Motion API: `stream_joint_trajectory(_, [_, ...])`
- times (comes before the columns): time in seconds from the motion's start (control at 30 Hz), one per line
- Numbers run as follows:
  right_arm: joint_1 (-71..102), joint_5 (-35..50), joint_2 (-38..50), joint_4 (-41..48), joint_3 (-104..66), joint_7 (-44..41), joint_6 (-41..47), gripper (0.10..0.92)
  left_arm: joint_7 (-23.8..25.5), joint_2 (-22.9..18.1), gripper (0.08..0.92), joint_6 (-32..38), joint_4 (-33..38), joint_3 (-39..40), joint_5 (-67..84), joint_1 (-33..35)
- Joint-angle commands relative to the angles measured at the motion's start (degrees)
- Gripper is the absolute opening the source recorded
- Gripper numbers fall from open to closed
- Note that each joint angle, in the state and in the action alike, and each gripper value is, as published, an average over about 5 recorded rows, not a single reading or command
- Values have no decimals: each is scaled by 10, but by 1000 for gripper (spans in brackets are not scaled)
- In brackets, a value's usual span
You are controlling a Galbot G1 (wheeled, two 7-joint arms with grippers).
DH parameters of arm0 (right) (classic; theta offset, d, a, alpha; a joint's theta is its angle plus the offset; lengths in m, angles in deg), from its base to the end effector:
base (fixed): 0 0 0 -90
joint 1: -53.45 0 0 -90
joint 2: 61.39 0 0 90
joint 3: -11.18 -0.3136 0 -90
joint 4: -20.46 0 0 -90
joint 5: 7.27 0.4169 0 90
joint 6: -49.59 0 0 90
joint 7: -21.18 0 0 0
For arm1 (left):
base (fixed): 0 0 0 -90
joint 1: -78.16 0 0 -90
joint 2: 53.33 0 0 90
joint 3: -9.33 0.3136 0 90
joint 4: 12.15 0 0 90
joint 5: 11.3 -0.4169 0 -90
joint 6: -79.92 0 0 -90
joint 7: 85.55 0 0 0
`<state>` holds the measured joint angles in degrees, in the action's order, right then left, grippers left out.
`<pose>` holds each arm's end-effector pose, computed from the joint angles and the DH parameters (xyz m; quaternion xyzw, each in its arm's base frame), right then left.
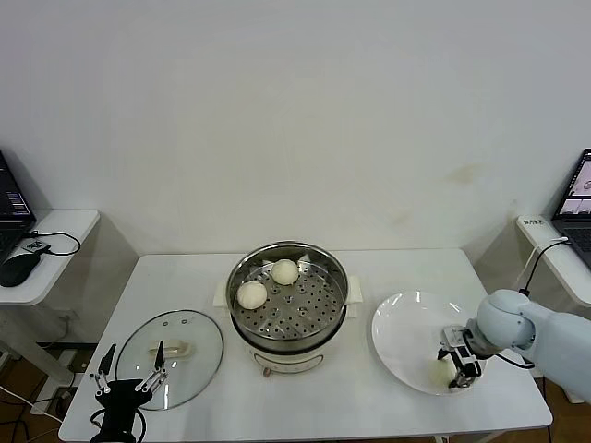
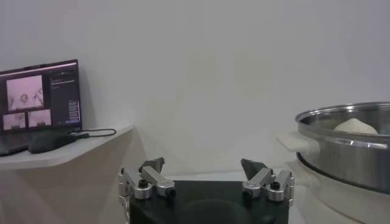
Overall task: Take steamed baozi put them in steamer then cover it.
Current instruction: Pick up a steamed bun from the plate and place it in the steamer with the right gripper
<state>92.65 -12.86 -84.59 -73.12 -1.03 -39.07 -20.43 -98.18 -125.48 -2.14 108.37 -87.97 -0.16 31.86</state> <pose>0.4331 -0.1041 -0.2396 0.5166 -0.5046 0.5303 0.4441 0.2002 0.0747 -0.3061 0.0724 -0.9947 -0.0669 0.0310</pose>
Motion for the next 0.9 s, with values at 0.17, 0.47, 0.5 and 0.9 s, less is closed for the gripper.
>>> stream_joint_trajectory(0.17, [-136,44,7,-8,18,-34,-1,602,0,3,823,0,2,-2,2,-1])
stream_joint_trajectory(0.47, [-358,130,-39,7,99,-37,9,602,0,8,823,1,3,-1,4,-3])
stream_joint_trajectory(0.5, [-383,138,-52,10,113,-35,11,602,0,8,823,1,4,-1,4,-4])
stream_joint_trajectory(0.9, [-501,216,-269,27,207,14,16,602,-1,6,823,1,6,-4,4,-6])
